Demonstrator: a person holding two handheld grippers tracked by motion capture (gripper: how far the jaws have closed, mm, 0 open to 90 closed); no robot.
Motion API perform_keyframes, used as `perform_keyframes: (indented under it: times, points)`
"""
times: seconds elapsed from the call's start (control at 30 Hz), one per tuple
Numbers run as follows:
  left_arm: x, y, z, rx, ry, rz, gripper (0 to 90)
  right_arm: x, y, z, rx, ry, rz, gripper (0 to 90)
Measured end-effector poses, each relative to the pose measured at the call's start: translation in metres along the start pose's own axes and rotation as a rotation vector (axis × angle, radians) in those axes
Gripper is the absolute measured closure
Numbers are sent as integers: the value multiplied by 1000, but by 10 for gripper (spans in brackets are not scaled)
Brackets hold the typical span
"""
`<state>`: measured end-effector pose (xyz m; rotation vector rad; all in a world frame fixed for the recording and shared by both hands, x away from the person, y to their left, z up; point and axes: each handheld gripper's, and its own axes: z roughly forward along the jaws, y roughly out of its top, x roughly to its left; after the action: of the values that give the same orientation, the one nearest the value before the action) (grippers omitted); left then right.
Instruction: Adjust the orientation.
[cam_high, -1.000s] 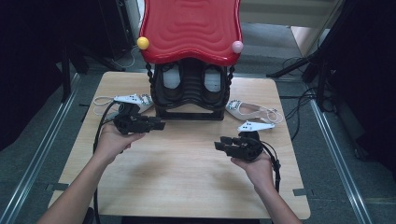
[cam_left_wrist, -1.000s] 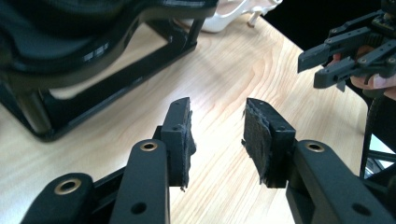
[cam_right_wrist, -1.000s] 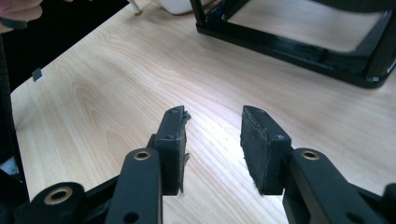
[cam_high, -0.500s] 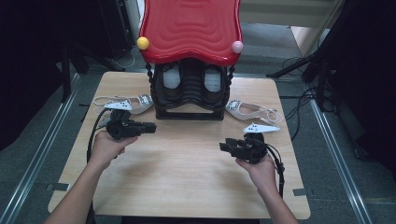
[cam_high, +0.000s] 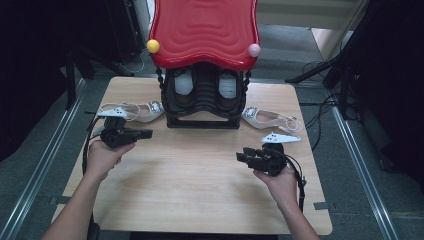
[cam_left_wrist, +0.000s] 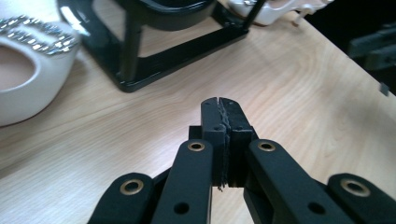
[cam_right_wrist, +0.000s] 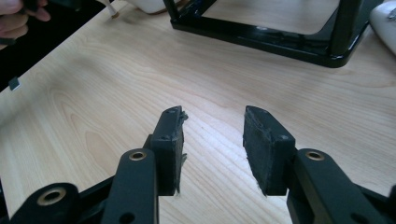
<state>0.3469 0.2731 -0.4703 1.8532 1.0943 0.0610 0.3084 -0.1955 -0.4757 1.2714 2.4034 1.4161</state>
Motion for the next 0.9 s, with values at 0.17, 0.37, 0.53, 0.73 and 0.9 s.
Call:
perform_keyframes:
  times: [0.17,0.37,0.53,0.73,0.9]
  points:
    - [18,4,10,-12,38,-5,900,3,0,3,13,-3,-18,594]
    - [41,11,29,8,65,19,900,3,-1,4,25,-22,-28,582]
    - [59,13,40,-14,75,0,900,2,-3,5,44,-11,-13,571]
    - [70,11,51,3,124,-12,900,3,-5,4,44,-10,-14,566]
    - [76,11,55,18,162,-21,900,4,-7,3,48,-16,-7,562]
